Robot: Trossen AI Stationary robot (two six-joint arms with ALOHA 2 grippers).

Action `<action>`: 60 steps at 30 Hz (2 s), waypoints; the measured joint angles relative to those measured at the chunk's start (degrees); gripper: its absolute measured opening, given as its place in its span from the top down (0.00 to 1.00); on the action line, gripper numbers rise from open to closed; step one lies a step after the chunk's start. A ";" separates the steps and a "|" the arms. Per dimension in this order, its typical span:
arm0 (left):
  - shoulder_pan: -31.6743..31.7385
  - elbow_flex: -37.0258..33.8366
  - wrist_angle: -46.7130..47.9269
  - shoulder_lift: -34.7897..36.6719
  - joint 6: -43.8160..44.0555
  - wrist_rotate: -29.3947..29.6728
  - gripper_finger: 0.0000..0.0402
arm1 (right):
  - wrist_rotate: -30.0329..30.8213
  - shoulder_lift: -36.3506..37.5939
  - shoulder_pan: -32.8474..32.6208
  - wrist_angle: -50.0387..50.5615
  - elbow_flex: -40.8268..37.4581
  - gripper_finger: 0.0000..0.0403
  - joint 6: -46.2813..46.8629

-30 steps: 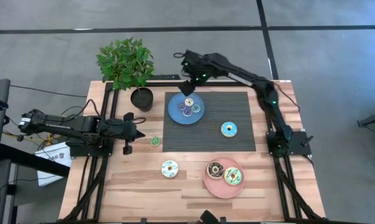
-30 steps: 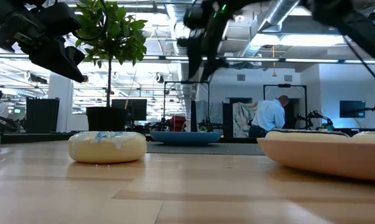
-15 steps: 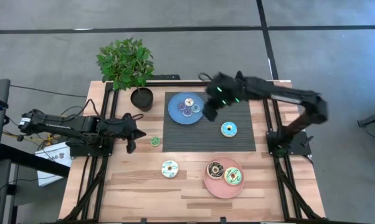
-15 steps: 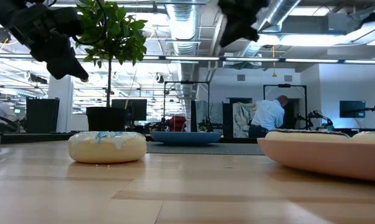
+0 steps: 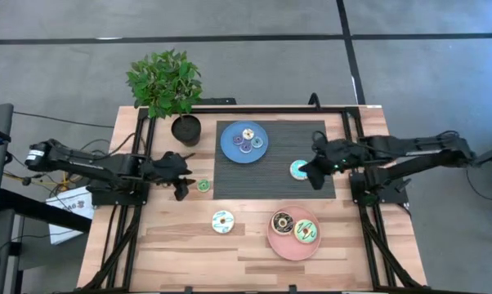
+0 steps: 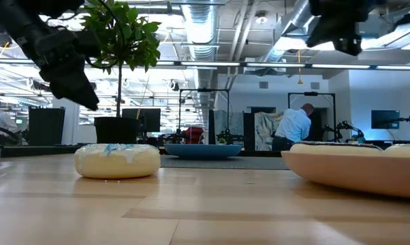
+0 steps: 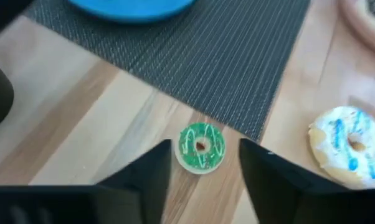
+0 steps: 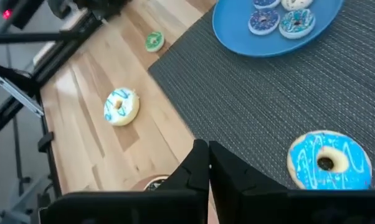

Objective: Pick & Place donuts
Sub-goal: Put the small green donut into the blue plate

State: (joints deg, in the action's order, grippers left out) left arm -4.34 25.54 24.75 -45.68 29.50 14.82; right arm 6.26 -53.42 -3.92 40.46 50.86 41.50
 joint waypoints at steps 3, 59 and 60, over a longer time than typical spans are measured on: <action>0.00 2.57 0.06 -4.68 -0.91 0.01 0.44 | 1.66 3.29 -2.02 0.05 -2.17 1.00 2.00; 5.84 19.04 7.19 -39.75 -2.04 -5.93 0.12 | 4.35 3.51 -3.56 3.68 -3.42 1.00 -0.87; 5.84 18.63 7.11 -39.75 -2.04 -5.74 0.10 | 4.35 3.51 -3.56 3.68 -3.42 1.00 -0.83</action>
State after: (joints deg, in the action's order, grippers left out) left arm 1.50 44.16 31.87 -85.43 27.46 9.08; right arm 10.61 -49.91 -7.49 44.14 47.44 40.66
